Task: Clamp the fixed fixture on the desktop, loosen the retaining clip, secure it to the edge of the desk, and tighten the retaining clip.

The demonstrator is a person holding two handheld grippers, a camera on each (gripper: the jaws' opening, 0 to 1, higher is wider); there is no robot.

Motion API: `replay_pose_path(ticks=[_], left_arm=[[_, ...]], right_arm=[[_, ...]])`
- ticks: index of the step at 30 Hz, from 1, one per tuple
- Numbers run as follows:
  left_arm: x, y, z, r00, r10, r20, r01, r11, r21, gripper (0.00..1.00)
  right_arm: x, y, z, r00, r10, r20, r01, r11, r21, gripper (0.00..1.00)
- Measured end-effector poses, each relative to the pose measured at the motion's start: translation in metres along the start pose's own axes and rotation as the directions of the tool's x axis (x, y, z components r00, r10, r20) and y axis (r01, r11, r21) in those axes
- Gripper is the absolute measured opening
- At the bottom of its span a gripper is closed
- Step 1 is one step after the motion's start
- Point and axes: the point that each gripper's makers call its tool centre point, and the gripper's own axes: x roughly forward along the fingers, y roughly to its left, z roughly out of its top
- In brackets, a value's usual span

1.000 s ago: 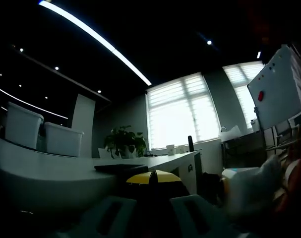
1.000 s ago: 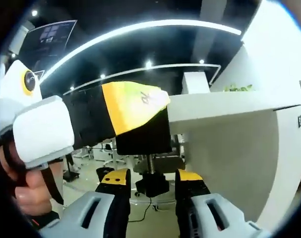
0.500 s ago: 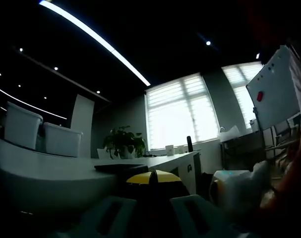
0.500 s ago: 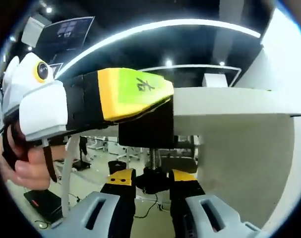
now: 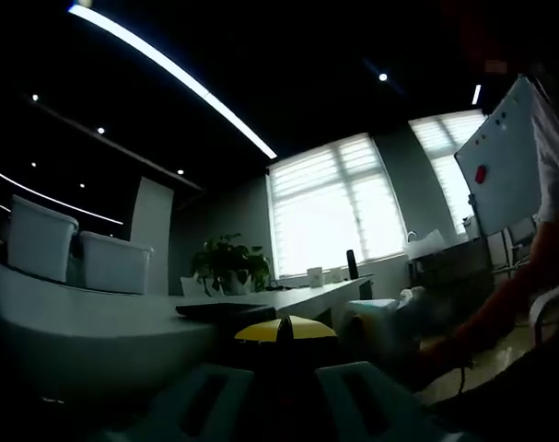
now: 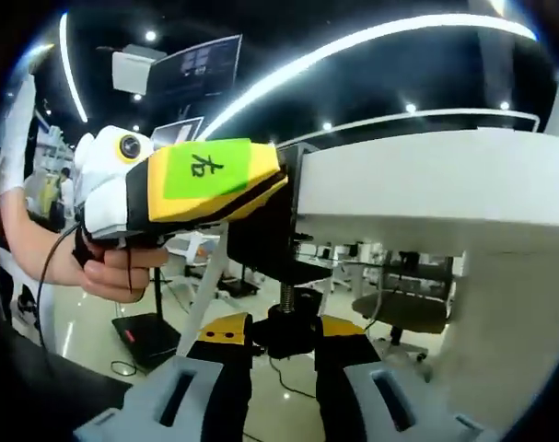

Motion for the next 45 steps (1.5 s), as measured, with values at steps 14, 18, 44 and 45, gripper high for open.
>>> replay_pose_path(ticks=[14,18,44,45], left_arm=[[0.000,0.000,-0.001,1.000,-0.001,-0.003,0.001,1.000,0.007,0.02],[0.000,0.000,-0.001,1.000,-0.001,-0.005,0.001,1.000,0.008,0.02],[-0.004,0.004,0.014,1.000,0.000,0.030,0.000,1.000,-0.008,0.02],[-0.004,0.004,0.014,0.999,-0.002,0.034,0.002,1.000,-0.002,0.02]], right_arm=[[-0.005,0.001,-0.009,0.996,-0.088,-0.033,0.088,0.996,0.000,0.34],[-0.015,-0.002,-0.019,0.960,-0.275,-0.058,0.276,0.961,0.010,0.37],[-0.007,-0.009,0.001,0.827,-0.562,-0.017,0.562,0.824,0.075,0.28],[-0.007,-0.010,0.001,0.826,-0.563,-0.018,0.563,0.824,0.066,0.26]])
